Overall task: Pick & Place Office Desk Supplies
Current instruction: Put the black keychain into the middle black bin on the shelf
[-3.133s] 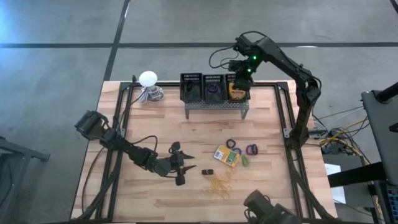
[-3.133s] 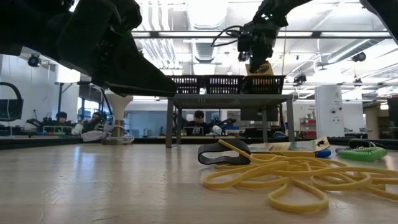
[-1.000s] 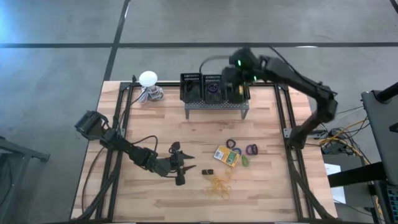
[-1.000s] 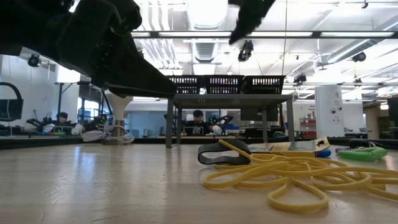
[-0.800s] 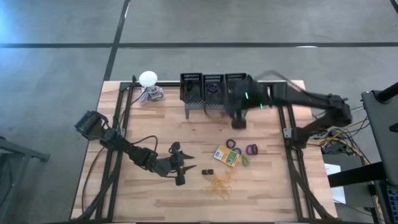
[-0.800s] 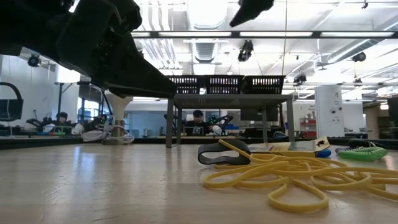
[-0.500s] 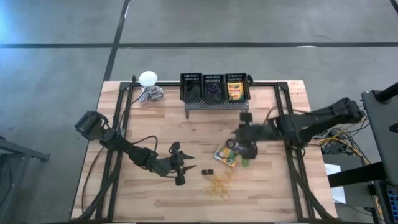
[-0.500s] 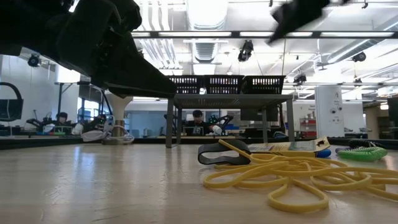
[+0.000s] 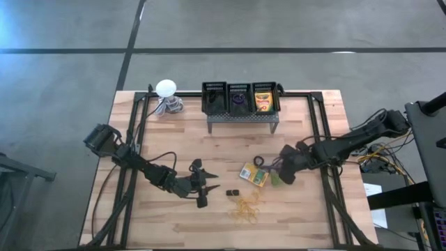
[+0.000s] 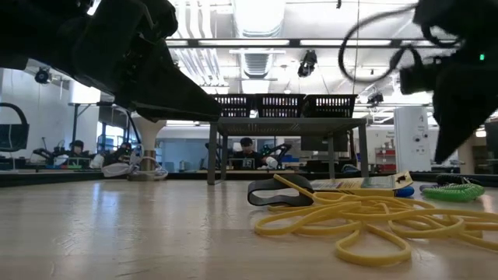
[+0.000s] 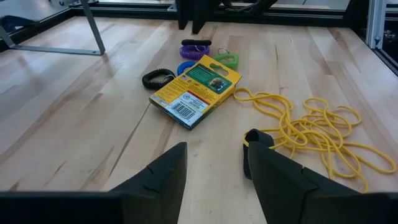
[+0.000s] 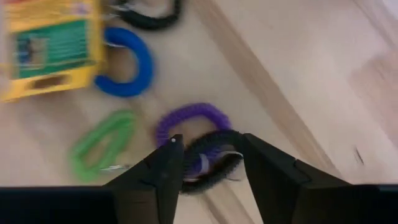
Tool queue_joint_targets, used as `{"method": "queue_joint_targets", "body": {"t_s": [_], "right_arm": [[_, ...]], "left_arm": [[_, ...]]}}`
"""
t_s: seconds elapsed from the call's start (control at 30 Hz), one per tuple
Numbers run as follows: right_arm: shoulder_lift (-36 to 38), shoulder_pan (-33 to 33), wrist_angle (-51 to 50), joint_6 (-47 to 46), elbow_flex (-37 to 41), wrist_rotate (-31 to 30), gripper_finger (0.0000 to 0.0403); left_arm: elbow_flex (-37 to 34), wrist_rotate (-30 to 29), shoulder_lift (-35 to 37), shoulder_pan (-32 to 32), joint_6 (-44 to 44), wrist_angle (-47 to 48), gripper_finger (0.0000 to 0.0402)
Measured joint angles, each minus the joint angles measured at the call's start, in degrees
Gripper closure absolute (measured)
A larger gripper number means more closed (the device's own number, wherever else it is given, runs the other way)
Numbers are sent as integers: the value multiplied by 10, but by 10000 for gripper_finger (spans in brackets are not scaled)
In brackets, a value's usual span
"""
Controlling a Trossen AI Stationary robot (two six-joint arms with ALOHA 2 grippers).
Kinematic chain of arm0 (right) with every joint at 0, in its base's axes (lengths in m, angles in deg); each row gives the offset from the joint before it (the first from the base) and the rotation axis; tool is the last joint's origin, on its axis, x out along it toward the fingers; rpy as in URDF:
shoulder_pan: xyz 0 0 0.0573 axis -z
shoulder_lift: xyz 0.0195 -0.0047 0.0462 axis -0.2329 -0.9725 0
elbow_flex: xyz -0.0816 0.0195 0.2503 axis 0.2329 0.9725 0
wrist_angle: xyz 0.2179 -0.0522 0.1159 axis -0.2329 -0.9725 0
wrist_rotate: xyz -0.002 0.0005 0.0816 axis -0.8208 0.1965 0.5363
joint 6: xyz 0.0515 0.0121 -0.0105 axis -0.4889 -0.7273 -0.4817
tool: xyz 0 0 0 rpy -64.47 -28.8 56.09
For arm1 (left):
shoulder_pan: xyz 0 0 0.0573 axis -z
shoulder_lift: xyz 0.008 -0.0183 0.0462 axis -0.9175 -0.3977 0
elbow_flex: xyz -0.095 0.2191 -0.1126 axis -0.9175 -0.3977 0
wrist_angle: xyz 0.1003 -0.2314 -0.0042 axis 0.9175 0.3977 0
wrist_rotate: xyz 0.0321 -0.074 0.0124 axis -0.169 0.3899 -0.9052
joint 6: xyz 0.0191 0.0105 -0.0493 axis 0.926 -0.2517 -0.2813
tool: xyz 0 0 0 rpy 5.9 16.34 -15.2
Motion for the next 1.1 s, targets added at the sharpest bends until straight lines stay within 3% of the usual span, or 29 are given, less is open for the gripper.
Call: {"method": "queue_joint_targets", "body": {"t_s": [0.23, 0.5, 0.67, 0.9, 1.1], "right_arm": [[1, -1, 82, -13, 40, 16, 223], [-10, -1, 104, -47, 68, 36, 245], [-10, -1, 120, -10, 69, 35, 283], [-10, -1, 116, 51, 22, 35, 382], [-10, -1, 142, 128, -27, 29, 391]], "left_arm": [[0, -1, 0, 0, 0, 0, 229], [0, -2, 0, 0, 0, 0, 229], [0, -2, 0, 0, 0, 2, 229], [0, -2, 0, 0, 0, 3, 229], [0, -2, 0, -1, 0, 4, 229]]}}
